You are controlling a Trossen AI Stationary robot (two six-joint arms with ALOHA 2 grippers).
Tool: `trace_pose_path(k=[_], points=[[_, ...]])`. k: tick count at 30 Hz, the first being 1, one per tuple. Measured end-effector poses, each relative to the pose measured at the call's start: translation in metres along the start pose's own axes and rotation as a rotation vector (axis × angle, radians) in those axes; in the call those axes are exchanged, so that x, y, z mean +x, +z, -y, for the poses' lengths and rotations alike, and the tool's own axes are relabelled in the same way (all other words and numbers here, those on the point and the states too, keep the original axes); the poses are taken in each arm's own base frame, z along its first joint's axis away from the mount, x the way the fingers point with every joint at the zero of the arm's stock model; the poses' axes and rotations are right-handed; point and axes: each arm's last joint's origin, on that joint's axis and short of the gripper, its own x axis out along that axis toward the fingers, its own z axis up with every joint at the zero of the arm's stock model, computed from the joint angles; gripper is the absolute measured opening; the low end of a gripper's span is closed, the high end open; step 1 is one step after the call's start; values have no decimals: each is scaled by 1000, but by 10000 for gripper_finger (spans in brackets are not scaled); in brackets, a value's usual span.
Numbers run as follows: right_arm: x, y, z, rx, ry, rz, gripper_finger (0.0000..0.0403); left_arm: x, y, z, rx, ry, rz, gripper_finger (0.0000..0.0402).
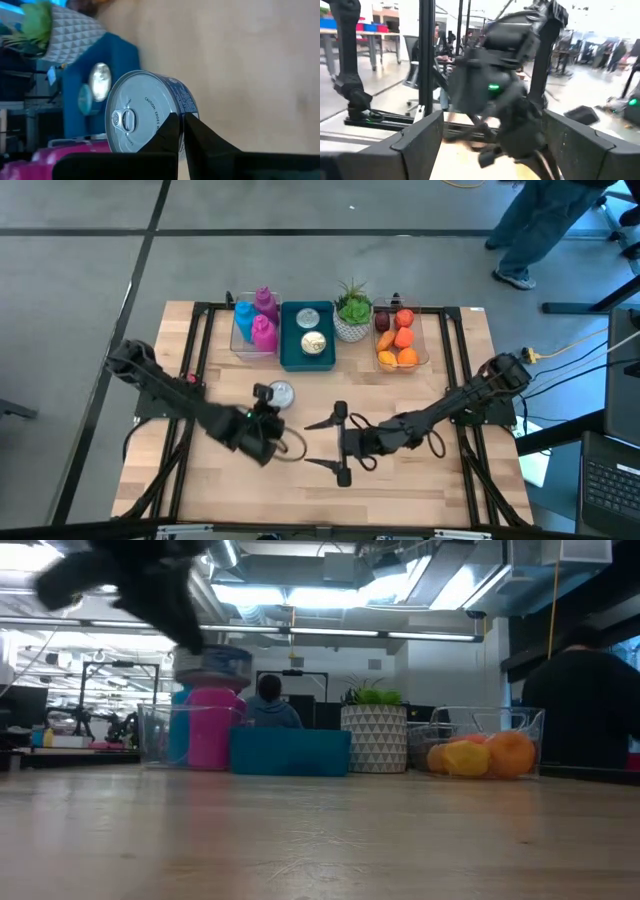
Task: Pick & Place Food Item
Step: Put the blue tuna can into the blue bin
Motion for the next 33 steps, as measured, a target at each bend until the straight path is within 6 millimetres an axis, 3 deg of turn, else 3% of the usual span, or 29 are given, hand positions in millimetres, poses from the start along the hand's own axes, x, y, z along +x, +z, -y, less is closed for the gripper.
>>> trace_pose_path(k=[4,11,26,33], points=[[-9,9,-10,-39,14,-9,329,12,6,-28,5,37,12,1],[-16,6,-21,-70,56,-73,329,40,13,-74,15,47,38,1],[-50,22,-52,-121,20,-147,329,93,-8,-160,-63,57,38,1],[-69,35,-59,-154,-23,-183,329,121,-19,-183,-79,87,10,1]])
